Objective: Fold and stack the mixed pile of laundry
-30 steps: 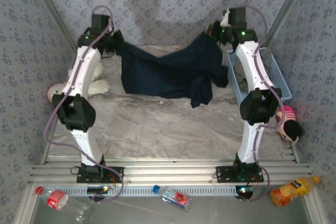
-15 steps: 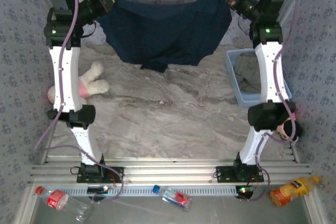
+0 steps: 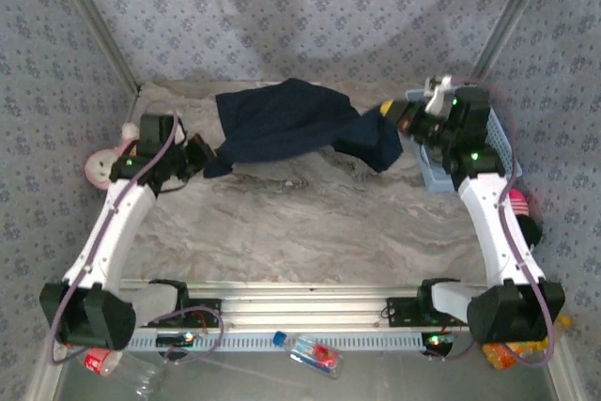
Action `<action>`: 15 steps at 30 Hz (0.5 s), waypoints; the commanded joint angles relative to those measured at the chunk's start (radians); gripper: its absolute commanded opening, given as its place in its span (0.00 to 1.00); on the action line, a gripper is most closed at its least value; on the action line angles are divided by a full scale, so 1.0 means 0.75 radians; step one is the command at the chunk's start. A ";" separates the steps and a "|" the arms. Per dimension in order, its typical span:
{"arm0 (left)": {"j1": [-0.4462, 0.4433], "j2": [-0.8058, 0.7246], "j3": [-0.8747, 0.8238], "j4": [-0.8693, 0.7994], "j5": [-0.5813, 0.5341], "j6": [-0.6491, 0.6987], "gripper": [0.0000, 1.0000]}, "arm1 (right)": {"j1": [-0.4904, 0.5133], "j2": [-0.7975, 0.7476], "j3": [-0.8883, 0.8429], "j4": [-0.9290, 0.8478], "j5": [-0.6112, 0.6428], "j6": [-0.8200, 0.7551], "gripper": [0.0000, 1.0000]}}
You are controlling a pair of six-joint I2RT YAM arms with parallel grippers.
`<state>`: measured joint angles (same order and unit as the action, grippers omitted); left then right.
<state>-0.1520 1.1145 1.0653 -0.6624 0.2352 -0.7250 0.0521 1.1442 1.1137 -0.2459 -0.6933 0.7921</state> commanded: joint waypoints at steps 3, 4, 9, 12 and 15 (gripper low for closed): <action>-0.006 -0.184 -0.193 0.029 -0.148 -0.128 0.00 | 0.026 -0.220 -0.302 -0.279 0.109 0.037 0.00; -0.010 -0.189 -0.222 0.049 -0.141 -0.143 0.00 | 0.023 -0.228 -0.335 -0.278 0.110 0.044 0.00; -0.065 -0.096 -0.270 0.158 -0.121 -0.182 0.00 | 0.027 -0.145 -0.383 -0.189 0.193 0.048 0.00; -0.084 0.028 -0.216 0.206 -0.141 -0.156 0.00 | 0.029 0.019 -0.322 -0.119 0.259 0.030 0.00; -0.078 0.233 -0.044 0.221 -0.170 -0.086 0.00 | 0.034 0.263 -0.148 -0.069 0.290 -0.020 0.00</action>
<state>-0.2134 1.1866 0.9154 -0.5713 0.1425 -0.8310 0.0738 1.2152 0.8886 -0.3790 -0.5350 0.8139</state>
